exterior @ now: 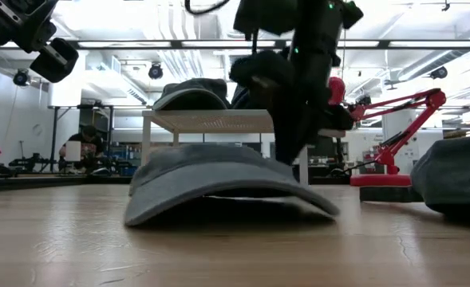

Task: Pick & Place hat
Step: Stack the top gray cap on top of the gray cap on the shelf

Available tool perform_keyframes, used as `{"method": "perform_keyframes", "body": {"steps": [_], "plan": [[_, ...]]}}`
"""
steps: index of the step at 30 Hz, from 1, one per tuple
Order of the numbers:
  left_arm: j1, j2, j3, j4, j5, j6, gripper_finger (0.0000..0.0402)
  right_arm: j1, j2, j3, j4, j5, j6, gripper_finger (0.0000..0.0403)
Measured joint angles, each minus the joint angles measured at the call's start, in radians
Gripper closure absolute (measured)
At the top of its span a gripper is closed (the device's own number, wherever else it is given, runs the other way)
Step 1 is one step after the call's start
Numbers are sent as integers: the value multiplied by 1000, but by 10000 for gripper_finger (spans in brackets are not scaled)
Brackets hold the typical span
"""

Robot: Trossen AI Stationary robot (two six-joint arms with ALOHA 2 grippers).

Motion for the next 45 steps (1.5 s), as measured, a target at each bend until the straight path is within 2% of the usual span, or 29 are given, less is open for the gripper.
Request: {"method": "perform_keyframes", "body": {"steps": [10, 14, 18, 35, 40, 45], "plan": [[0, 2, 0, 0, 0, 0, 277, 0, -48, -3, -11, 6, -57, 394], [0, 2, 0, 0, 0, 0, 277, 1, -47, -20, -8, 47, -77, 394], [0, 2, 0, 0, 0, 0, 277, -1, -47, -23, -3, 55, -131, 380], [0, 2, 0, 0, 0, 0, 277, -5, -47, -33, 5, 81, -107, 178], [0, 2, 0, 0, 0, 0, 277, -5, -47, -39, 12, 109, -73, 134], [0, 2, 0, 0, 0, 0, 277, -6, -26, -50, 47, 110, -57, 107]]}}
